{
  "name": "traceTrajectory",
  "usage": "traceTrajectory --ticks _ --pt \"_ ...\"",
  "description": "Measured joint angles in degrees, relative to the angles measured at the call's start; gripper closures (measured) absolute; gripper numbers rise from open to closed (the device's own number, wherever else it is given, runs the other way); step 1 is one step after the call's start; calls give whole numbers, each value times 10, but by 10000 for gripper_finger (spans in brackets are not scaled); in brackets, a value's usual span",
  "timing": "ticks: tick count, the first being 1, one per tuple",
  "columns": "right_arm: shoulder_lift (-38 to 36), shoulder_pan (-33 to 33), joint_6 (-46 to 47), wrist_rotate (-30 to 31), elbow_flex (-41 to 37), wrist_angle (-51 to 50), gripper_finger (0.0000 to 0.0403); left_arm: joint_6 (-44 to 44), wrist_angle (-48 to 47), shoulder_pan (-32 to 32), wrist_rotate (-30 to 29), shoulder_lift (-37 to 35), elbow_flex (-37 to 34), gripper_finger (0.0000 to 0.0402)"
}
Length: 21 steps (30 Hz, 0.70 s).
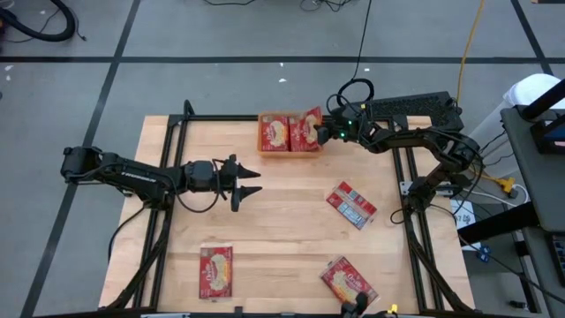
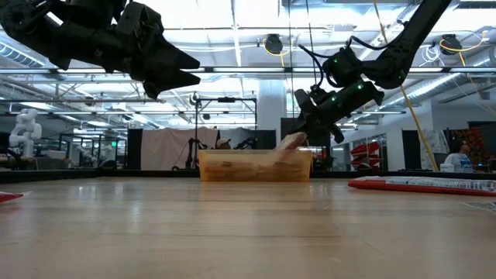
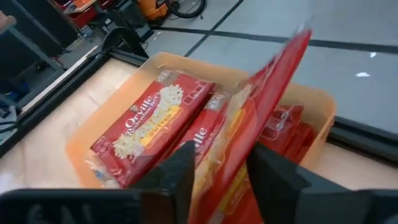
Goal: Sort popcorn bags into baskets
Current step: Put the popcorn pack into the orange bin
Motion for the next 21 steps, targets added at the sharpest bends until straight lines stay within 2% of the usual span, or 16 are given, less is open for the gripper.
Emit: traceTrajectory --ticks 6,10,16,18,21 --pt "0 0 -31 66 0 -14 221 2 0 0 0 0 0 174" --pt "0 2 -32 68 0 -17 209 7 0 0 0 0 0 174" --pt "-5 26 -59 55 0 -14 209 7 0 0 0 0 0 174" --pt "-5 36 -62 35 0 -19 216 7 -1 0 0 0 0 174" --pt "-1 49 -69 38 0 -21 234 7 -1 0 0 0 0 174"
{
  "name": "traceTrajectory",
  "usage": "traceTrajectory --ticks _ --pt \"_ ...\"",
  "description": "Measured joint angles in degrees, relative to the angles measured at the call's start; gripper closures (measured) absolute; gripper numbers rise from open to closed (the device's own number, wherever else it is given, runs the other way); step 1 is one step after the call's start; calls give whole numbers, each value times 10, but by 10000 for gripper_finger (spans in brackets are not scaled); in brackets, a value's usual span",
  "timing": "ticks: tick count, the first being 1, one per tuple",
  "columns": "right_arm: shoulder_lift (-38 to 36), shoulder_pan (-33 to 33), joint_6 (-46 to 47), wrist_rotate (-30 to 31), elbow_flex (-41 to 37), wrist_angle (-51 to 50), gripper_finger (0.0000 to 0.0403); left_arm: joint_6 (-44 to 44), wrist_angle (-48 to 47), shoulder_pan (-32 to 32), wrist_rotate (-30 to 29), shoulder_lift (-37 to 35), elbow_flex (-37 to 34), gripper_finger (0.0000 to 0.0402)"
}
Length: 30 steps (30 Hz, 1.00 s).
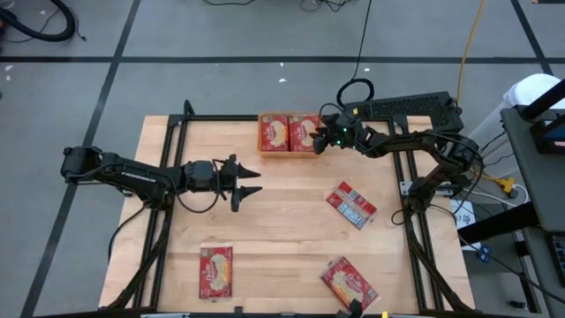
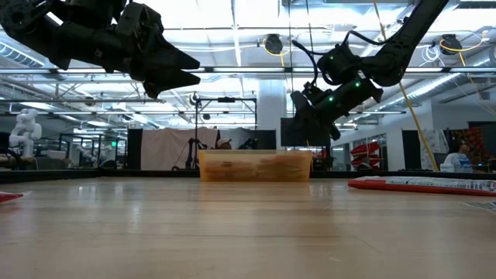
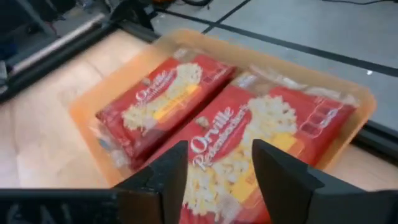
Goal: Sort popcorn bags into baskets
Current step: Put the popcorn pack into the orange bin
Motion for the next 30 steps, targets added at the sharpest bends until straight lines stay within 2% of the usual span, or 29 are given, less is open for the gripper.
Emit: traceTrajectory --ticks 7,10,13,16,22,26,30 --pt "1 1 -21 34 0 -46 303 1 0 -4 0 0 0 174" --pt "-6 9 -37 10 0 -23 326 1 -7 -16 0 0 0 174" --pt "-26 29 -48 -26 0 22 340 1 -58 -36 0 0 0 174" --pt "-35 61 -71 -27 0 40 347 -14 -131 -59 0 0 0 174" --pt "-40 149 -147 -28 -1 34 346 -130 -248 -120 6 0 0 174" --pt "-40 211 -218 -31 -14 35 346 -226 -280 -180 42 0 2 174" --pt "-40 256 -245 -31 -36 55 346 -309 -372 -241 47 0 25 174"
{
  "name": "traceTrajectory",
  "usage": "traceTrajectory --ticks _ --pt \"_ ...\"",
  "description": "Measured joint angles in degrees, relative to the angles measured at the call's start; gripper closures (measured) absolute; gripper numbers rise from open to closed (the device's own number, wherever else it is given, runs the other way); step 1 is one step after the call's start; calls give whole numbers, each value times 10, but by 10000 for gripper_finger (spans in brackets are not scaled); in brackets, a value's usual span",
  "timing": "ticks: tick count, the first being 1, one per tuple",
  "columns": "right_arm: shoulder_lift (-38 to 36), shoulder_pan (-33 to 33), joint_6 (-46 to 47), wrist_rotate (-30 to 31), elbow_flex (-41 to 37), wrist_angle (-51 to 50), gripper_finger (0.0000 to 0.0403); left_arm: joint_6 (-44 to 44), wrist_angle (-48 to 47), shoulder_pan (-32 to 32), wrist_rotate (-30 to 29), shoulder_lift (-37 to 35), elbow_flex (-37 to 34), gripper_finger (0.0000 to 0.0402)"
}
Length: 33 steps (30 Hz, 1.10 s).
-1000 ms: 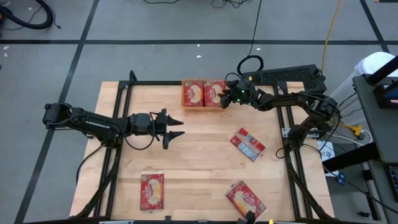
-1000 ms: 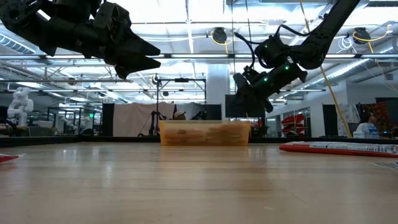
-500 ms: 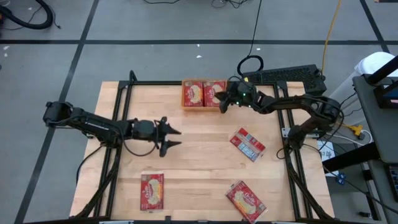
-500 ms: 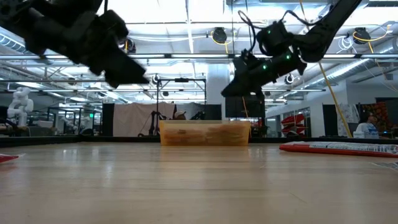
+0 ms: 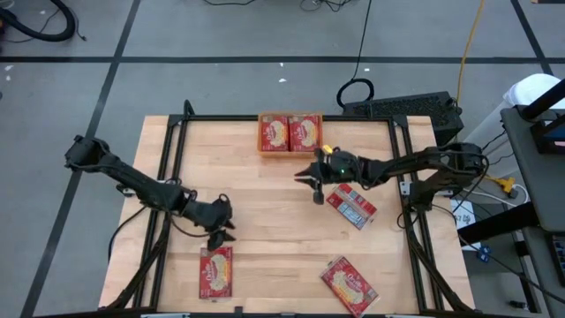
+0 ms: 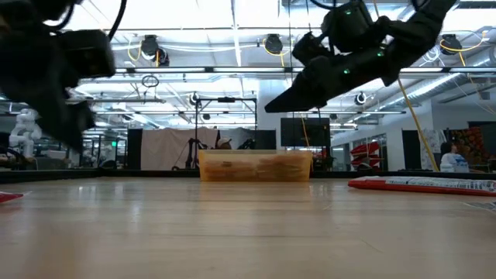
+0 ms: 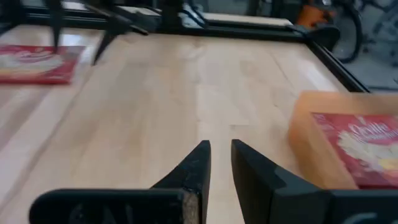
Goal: Sort popcorn bags into baskets
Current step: Put the popcorn pack into the orange bin
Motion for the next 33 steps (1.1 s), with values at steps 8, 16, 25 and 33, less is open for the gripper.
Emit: traceTrajectory --ticks 8,16,25,33 --pt "0 19 -24 2 -60 121 346 -159 -133 -93 31 0 9 173" --pt "0 17 -22 1 -72 130 346 -239 -188 -158 22 5 10 97" --pt "0 17 -22 1 -72 127 346 -255 -157 -200 10 35 10 84" --pt "0 17 -22 1 -72 132 346 -209 -145 -202 20 46 9 242"
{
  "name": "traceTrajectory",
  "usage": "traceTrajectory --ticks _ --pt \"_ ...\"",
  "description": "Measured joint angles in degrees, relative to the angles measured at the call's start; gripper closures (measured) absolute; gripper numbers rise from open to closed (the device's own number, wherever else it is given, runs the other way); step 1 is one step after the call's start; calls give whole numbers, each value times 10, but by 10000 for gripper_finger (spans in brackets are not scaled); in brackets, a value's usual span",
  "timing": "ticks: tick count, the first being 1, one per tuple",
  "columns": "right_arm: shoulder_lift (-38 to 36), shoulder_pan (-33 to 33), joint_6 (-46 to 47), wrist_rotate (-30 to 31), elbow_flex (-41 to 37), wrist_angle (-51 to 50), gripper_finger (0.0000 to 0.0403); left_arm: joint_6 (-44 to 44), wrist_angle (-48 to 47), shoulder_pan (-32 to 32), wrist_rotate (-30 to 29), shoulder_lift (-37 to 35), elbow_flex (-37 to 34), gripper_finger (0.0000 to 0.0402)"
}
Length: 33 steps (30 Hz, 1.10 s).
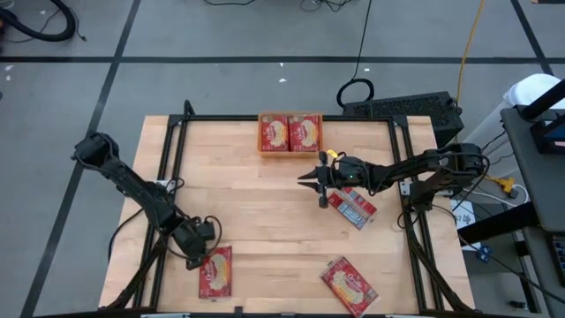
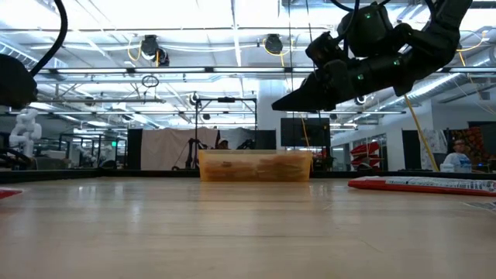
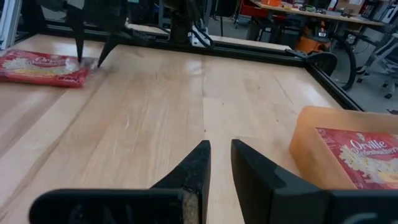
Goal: Sort popcorn bags into baskets
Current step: Put the popcorn pack into the orange bin
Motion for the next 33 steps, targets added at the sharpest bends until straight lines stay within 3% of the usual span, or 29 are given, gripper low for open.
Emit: traceTrajectory --ticks 4,6,11,17,26,33 --pt "0 0 0 -1 0 2 346 23 8 14 7 0 -1 364" --pt "0 0 1 -2 0 4 346 37 18 27 -4 1 -1 388" --pt "0 0 11 -2 0 26 346 101 25 69 -15 -12 9 396" --pt "0 0 40 -2 0 70 336 206 30 137 -105 -64 40 398" --pt "0 2 112 8 15 93 241 443 46 267 -242 -148 75 400" --pt "17 24 133 75 64 26 175 568 103 370 -248 -155 76 400"
